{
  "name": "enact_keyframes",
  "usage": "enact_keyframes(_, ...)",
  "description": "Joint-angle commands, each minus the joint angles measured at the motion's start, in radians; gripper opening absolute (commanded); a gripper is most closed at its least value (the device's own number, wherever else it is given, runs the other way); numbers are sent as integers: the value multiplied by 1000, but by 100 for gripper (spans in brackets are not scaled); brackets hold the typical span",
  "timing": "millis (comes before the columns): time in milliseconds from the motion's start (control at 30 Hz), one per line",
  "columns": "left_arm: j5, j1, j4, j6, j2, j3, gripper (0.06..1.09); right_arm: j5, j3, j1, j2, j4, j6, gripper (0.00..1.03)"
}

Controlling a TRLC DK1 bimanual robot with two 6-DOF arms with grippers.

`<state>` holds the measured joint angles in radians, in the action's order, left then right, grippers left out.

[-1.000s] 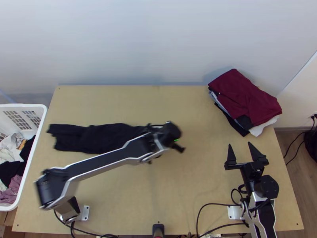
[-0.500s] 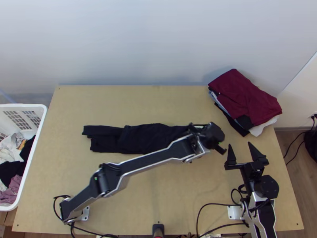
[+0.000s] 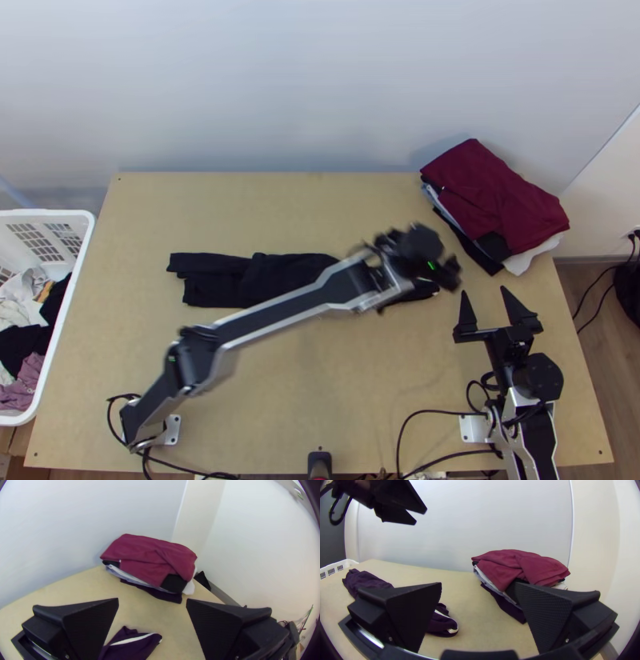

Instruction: Fold the t-shirt

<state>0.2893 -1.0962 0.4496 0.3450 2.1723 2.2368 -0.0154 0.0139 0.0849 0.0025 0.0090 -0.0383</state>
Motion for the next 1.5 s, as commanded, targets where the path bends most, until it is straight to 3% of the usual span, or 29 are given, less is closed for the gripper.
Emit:
enact_keyframes(0, -19, 73, 110, -3, -111, 9, 105, 2, -5, -1, -4, -18, -8, 99)
enact_keyframes(133, -98, 151, 322, -32, -181, -2, 104, 2, -5, -1, -4, -18, -8, 99)
enact_keyframes(333, -136, 308, 460, -34, -327, -117, 104, 2, -5, -1, -4, -18, -8, 99)
enact_keyframes(467, -144, 421, 486, -41, -444, -221, 103, 2, -5, -1, -4, -18, -8, 99)
enact_keyframes(567, -223, 506, 537, -75, -528, -289, 103, 2, -5, -1, -4, -18, -8, 99)
enact_keyframes(867, -340, 766, 676, -113, -770, -442, 104, 2, -5, -1, -4, -18, -8, 99)
enact_keyframes(1167, -386, 1056, 701, -153, -927, -614, 104, 11, -5, 116, -4, -21, 12, 99)
enact_keyframes(1467, -395, 1127, 656, -153, -1042, -775, 104, 49, 86, 161, 45, -80, 3, 99)
